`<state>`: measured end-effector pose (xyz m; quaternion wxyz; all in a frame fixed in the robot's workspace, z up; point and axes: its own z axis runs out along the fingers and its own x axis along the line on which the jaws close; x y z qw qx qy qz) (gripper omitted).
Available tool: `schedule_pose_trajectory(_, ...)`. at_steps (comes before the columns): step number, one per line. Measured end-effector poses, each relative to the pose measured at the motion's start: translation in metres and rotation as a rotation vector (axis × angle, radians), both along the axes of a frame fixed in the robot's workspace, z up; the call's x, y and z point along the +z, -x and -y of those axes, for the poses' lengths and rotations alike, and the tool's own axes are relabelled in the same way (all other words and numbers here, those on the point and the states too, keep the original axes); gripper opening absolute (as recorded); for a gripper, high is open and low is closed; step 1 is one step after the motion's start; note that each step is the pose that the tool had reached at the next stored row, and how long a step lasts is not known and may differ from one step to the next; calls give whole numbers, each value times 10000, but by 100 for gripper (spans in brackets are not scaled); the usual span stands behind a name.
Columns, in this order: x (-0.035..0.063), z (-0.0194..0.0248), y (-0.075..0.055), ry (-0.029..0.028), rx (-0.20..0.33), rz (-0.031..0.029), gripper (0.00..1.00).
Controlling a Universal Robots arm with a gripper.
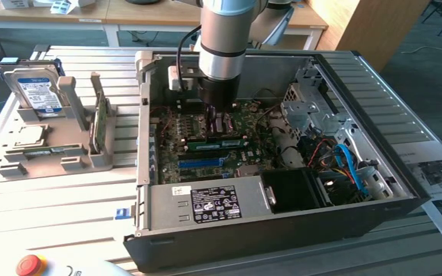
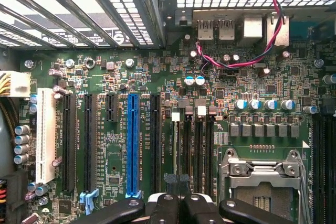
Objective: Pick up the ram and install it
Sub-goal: 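Press down the ram until it locks into place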
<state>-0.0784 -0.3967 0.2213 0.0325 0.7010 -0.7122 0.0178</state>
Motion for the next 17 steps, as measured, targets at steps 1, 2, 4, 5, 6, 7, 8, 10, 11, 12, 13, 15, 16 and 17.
schedule_pose_trajectory(1, 0, 0, 0, 0, 0, 0, 10)
schedule_pose_trajectory(2, 0, 0, 0, -1, 0, 1, 10)
schedule_pose_trajectory(4, 5, -1, 0, -7, -1, 3, 10)
schedule_pose_trajectory(5, 11, -2, -1, -13, 0, 9, 10)
schedule_pose_trajectory(6, 23, -2, -1, -12, -1, 6, 10)
schedule_pose_trajectory(7, 41, -1, 0, -2, -1, -3, 10)
schedule_pose_trajectory(8, 57, 0, 0, -2, -1, -6, 10)
schedule_pose_trajectory(10, 90, 0, 0, -2, -1, -16, 10)
schedule_pose_trajectory(11, 108, 0, 0, -1, 0, -24, 10)
schedule_pose_trajectory(12, 128, 0, 0, -1, -1, -32, 10)
schedule_pose_trajectory(13, 149, 0, 0, -1, -1, -40, 10)
schedule_pose_trajectory(15, 189, 0, 0, -2, -1, -61, 10)
schedule_pose_trajectory(16, 212, 0, 0, -1, 0, -72, 10)
schedule_pose_trajectory(17, 236, 0, -1, 0, -1, -83, 10)
